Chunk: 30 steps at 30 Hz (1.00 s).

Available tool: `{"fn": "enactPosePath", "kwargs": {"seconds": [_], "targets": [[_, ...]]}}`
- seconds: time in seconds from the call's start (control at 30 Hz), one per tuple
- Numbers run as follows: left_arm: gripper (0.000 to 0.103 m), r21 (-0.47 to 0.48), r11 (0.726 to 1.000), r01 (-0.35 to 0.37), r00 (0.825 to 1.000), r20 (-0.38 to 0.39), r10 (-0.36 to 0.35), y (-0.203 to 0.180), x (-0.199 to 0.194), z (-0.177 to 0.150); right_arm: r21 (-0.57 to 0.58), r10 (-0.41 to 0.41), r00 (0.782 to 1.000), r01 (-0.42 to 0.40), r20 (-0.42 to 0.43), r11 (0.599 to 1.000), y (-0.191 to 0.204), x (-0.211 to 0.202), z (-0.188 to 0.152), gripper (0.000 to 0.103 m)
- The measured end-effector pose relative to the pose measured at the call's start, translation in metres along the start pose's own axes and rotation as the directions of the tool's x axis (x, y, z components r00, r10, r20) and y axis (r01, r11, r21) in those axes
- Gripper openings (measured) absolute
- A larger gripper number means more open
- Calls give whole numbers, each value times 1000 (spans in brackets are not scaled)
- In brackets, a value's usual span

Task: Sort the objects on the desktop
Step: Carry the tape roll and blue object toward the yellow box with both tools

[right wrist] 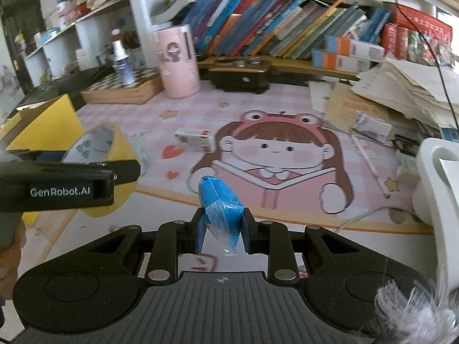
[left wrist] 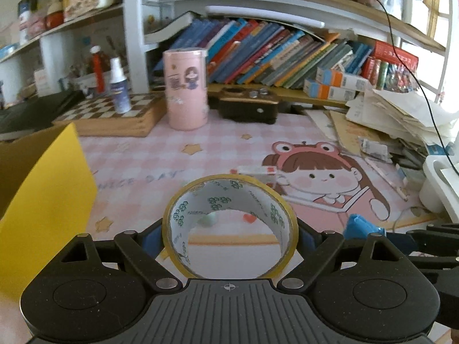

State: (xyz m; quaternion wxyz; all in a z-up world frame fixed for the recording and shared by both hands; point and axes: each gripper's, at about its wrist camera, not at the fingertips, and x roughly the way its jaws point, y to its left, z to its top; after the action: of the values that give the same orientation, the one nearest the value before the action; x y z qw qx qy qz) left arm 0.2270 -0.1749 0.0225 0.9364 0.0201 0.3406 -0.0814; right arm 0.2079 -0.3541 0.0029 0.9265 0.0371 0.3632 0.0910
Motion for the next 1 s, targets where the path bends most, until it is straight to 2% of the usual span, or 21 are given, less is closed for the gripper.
{"fn": "enactPosePath", "kwargs": {"seconds": [0.17, 0.37, 1.0], "targets": [[89, -22, 1000, -11, 1000, 1, 11, 14, -18, -12, -43, 1, 1000, -1, -11, 999, 22, -4, -4, 23], [90, -28, 1000, 1, 1000, 2, -1, 29, -38, -25, -41, -15, 1000, 14, -19, 999, 41, -12, -11, 23], [89, -10, 995, 99, 995, 23, -99, 80, -100, -70, -52, -70, 998, 70, -7, 996, 126, -59, -51, 23]]}}
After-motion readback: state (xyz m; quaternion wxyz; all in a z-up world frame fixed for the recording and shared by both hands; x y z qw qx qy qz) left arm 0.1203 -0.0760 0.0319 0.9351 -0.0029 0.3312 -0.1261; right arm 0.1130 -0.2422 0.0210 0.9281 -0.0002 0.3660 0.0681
